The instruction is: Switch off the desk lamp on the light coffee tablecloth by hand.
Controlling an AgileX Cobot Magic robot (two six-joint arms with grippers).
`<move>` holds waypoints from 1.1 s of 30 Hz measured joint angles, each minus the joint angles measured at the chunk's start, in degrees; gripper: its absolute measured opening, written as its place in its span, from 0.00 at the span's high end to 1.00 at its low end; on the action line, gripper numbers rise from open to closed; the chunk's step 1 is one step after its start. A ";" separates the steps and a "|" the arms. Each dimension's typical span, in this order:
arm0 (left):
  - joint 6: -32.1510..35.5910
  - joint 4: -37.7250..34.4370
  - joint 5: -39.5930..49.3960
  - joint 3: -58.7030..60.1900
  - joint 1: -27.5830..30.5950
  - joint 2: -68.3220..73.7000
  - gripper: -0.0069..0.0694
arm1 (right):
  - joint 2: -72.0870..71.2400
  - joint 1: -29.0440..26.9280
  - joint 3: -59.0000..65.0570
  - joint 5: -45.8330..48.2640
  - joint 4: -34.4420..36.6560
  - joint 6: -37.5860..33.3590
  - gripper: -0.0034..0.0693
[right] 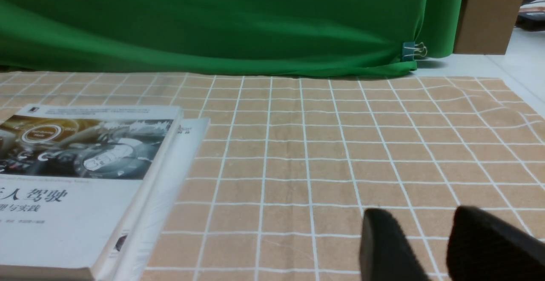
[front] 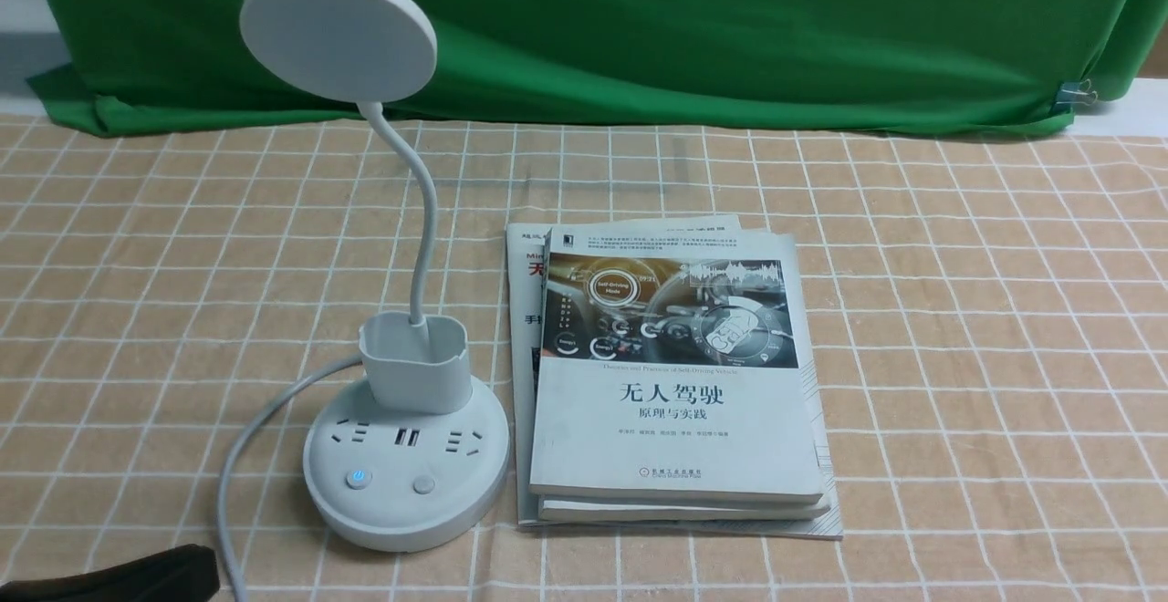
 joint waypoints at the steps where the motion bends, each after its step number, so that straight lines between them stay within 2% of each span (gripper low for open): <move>1: 0.00 0.00 -0.08 0.05 0.00 -0.85 0.92 | 0.00 0.00 0.00 0.00 0.00 0.00 0.62; 20: -0.05 2.82 -0.68 0.23 0.00 -1.38 0.91 | 0.00 0.00 0.00 0.00 0.00 0.00 0.62; 23: 1.24 3.24 -2.51 1.31 1.52 -2.21 0.91 | 0.00 0.00 0.00 0.00 0.00 0.00 0.62; 27: 3.39 3.42 -8.45 6.42 10.33 -6.86 0.91 | 0.00 0.00 0.00 0.00 0.00 0.00 0.62; 29: 3.45 3.42 -9.08 8.07 14.27 -9.16 0.91 | 0.00 0.00 0.00 0.00 0.00 0.00 0.62; 31: 3.74 3.15 -8.86 10.98 21.42 -13.20 0.91 | 0.00 0.00 0.00 0.00 0.00 0.00 0.62; 33: 3.86 2.89 -8.42 12.31 24.53 -14.60 0.91 | 0.00 0.00 0.00 0.00 0.00 0.00 0.62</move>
